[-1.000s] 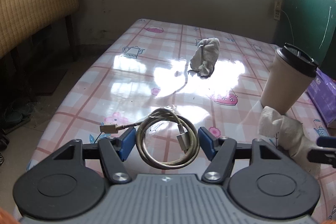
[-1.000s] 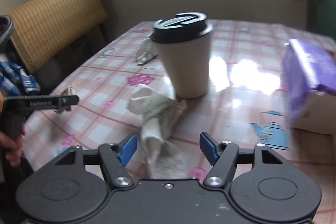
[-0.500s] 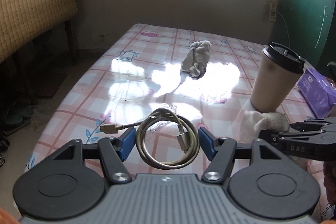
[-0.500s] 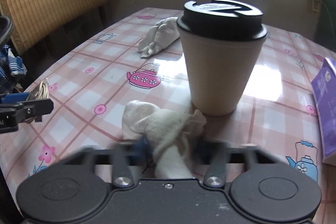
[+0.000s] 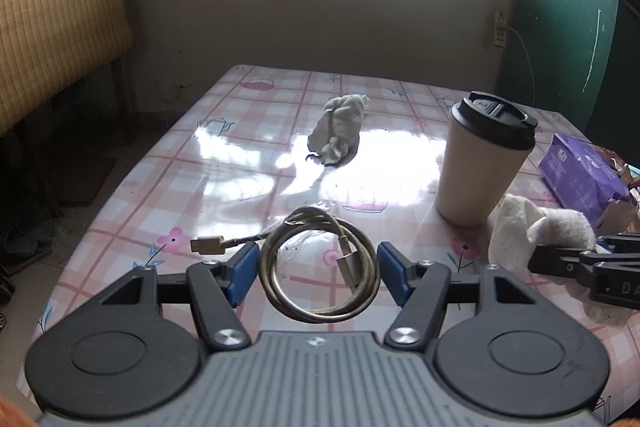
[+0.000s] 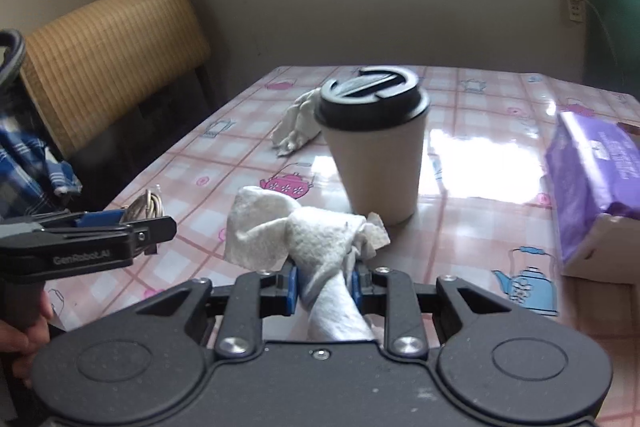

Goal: Organize soft objects
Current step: 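Lift the cable with the left gripper while the right lifts the white cloth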

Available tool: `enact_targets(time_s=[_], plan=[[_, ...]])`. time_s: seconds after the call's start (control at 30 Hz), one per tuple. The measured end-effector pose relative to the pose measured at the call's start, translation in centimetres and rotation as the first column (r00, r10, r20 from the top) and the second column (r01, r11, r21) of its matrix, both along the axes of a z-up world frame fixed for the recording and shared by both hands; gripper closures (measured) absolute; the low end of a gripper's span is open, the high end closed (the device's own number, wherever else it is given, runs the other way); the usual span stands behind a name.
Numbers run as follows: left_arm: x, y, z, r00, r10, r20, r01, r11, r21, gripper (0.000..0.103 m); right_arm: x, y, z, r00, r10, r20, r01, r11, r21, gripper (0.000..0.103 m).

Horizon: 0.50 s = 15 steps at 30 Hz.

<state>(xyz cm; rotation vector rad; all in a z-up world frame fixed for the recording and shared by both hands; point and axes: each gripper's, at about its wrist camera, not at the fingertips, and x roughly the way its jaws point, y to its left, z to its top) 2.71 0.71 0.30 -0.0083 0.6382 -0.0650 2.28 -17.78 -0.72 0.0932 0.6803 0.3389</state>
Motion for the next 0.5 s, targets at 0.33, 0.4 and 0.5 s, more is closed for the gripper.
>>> enact_targets(time_s=[0.33,0.4,0.5], plan=[[0.3,-2.0,1.2,0.999,0.029,-0.013,-0.029,0.999,0.015,0.037,-1.9,-1.6,2.6,0.999,-0.045,0.02,0.044,0.999,0.031,0.073],[0.3,-2.4,1.7,1.0,0.027,-0.007,-0.027,1.0,0.015,0.037,-2.2,-1.9,2.9,0.998,-0.057,0.019,0.056,0.998,0.036,0.073],[0.1,-3.2,2.3,1.0,0.02,0.002,-0.02,1.0,0.018,0.037,-2.5,-2.2,3.2,0.998,-0.068,0.017,0.068,0.997,0.04,0.073]])
